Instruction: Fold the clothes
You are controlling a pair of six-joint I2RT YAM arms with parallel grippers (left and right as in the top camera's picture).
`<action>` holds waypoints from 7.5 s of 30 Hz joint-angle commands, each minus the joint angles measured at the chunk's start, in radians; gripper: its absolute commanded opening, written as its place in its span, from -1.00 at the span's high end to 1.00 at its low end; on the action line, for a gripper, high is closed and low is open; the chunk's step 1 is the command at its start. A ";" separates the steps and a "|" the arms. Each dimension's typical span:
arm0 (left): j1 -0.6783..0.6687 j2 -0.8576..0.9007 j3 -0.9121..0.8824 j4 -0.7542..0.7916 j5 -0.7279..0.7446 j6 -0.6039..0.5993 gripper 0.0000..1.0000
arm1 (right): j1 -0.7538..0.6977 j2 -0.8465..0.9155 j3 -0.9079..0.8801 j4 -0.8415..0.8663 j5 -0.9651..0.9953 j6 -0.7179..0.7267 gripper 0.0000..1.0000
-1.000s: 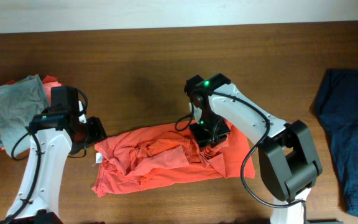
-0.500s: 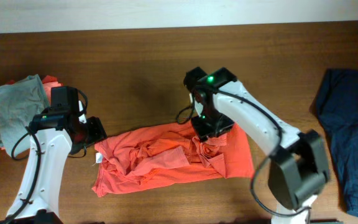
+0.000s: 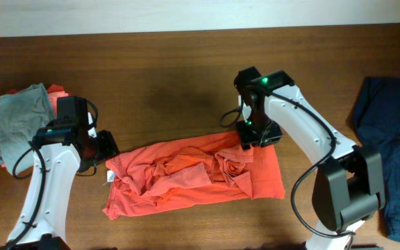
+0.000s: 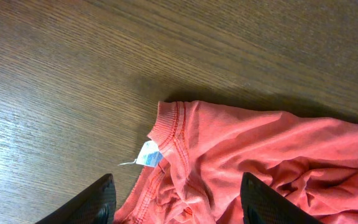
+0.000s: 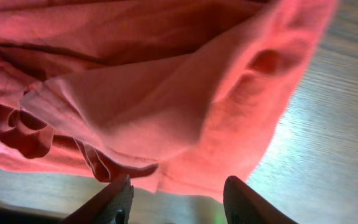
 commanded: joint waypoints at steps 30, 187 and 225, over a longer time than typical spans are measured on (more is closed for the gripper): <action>0.006 -0.011 0.019 -0.003 0.007 0.016 -0.28 | 0.084 0.016 -0.131 0.446 -0.380 -0.180 -0.22; 0.006 -0.011 0.019 -0.006 0.007 0.053 -0.28 | -0.035 -0.262 -0.642 0.526 -0.299 0.013 0.23; 0.006 -0.008 0.019 -0.099 0.025 0.053 -0.69 | 0.079 -0.424 -0.409 0.352 -0.292 -0.210 0.10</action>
